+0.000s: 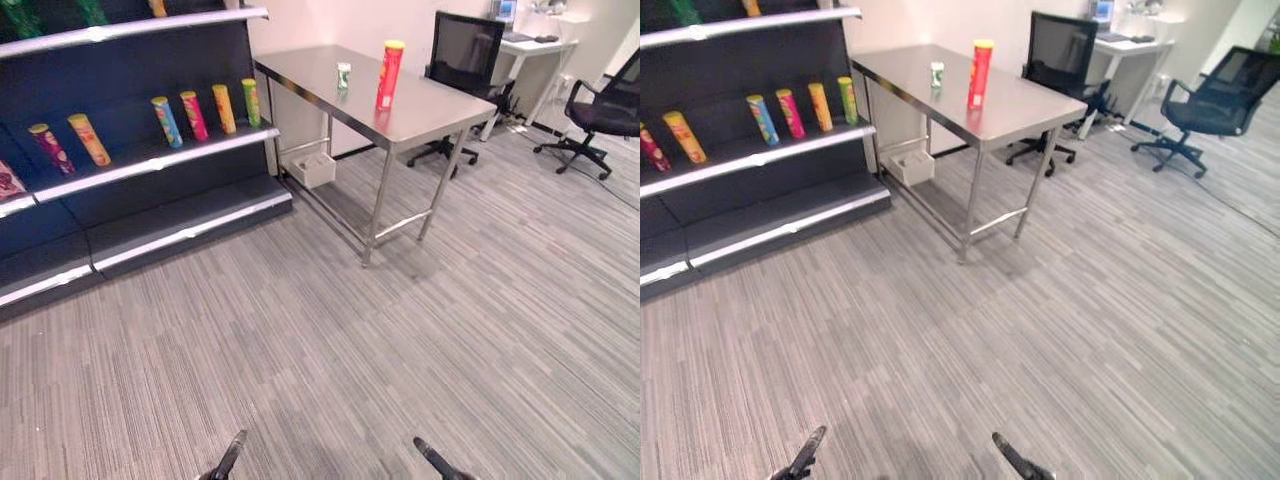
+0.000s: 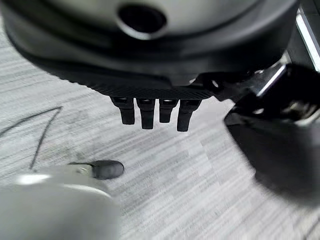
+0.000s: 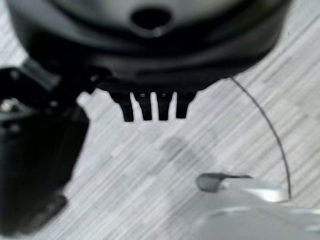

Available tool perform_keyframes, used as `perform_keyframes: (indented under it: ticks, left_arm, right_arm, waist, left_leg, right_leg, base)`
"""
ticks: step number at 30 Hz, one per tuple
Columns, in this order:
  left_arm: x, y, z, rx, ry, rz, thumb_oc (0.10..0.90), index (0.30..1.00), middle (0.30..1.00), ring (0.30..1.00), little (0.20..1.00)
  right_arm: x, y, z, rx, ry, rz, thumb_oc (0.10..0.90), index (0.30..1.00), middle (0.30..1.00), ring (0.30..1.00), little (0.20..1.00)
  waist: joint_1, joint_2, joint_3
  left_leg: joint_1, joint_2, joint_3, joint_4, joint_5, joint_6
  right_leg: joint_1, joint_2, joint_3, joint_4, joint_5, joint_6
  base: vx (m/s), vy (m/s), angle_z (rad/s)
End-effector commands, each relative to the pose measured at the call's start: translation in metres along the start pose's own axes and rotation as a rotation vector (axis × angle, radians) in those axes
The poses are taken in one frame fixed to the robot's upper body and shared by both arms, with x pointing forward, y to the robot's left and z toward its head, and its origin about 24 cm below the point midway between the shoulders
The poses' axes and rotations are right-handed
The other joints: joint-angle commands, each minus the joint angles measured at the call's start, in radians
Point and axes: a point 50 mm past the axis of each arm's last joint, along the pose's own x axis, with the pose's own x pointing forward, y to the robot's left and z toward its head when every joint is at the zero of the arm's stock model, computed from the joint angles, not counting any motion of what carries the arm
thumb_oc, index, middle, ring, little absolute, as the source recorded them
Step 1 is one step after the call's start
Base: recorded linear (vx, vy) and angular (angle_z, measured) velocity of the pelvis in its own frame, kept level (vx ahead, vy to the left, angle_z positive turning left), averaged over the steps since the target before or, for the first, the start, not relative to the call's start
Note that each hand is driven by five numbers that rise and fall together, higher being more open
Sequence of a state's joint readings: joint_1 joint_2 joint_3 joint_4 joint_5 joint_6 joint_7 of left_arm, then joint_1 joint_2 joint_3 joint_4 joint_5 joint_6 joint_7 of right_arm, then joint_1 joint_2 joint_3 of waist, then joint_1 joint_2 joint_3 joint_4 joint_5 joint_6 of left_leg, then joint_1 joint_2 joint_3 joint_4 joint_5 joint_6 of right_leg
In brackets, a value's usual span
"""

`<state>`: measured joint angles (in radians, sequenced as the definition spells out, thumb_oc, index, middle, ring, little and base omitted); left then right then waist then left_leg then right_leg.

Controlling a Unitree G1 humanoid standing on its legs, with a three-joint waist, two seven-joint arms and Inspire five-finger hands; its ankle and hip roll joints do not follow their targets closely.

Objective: Put the goods on the table back onto the shelves and tidy them up.

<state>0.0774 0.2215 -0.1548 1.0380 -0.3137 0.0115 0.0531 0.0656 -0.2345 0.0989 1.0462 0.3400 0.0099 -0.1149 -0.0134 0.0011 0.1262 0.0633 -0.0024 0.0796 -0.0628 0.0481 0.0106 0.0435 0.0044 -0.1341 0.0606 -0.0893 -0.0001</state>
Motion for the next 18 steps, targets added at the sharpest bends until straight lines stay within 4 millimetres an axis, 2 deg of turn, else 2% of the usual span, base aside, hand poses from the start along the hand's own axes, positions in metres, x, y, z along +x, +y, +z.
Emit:
perform_keyframes:
  ticks: [1, 12, 17, 18]
  left_arm:
    - [0.004, -0.002, 0.041, -0.007, -0.156, -0.015, 0.8, 0.9, 0.9, 0.9, 0.9]
    - [0.004, 0.001, 0.043, 0.022, -0.16, 0.009, 0.8, 0.9, 0.9, 0.9, 0.9]
    - [0.004, 0.003, 0.053, 0.046, -0.186, 0.013, 0.8, 0.9, 0.9, 0.9, 0.9]
    - [0.004, 0.003, 0.057, 0.067, -0.203, 0.009, 0.8, 0.9, 0.9, 0.9, 0.9]
  right_arm:
    - [0.002, -0.01, 0.038, 0.021, -0.142, -0.019, 0.8, 0.9, 0.9, 0.9, 0.9]
    - [0.002, -0.008, 0.044, -0.014, -0.167, -0.003, 0.8, 0.9, 0.9, 0.9, 0.9]
    - [0.002, -0.01, 0.055, -0.036, -0.202, 0.001, 0.8, 0.9, 0.9, 0.9, 0.9]
    - [0.001, -0.013, 0.062, -0.036, -0.232, -0.005, 0.8, 0.9, 0.9, 0.9, 0.9]
  waist:
    - [0.004, -0.013, 0.039]
    - [0.013, -0.021, 0.053]
    - [0.016, -0.035, 0.088]
    - [0.018, -0.041, 0.111]
  left_leg:
    - [0.05, 0.046, -0.001, -0.024, -0.056, -0.065]
    - [0.064, 0.064, 0.01, -0.014, -0.054, -0.072]
    - [-0.028, 0.072, -0.015, 0.139, -0.084, -0.082]
    - [-0.075, 0.064, -0.023, 0.215, -0.089, -0.087]
  right_leg:
    - [0.071, -0.076, -0.011, -0.148, 0.095, 0.119]
    - [0.07, -0.056, -0.014, -0.148, 0.091, 0.11]
    - [0.063, -0.047, -0.027, -0.148, 0.081, 0.087]
    - [0.059, -0.047, -0.028, -0.148, 0.08, 0.078]
  base:
    - [0.0, -0.007, -0.04]
    - [0.01, -0.058, -0.05]
    - [-0.01, -0.116, 0.04]
    - [-0.02, -0.24, 0.08]
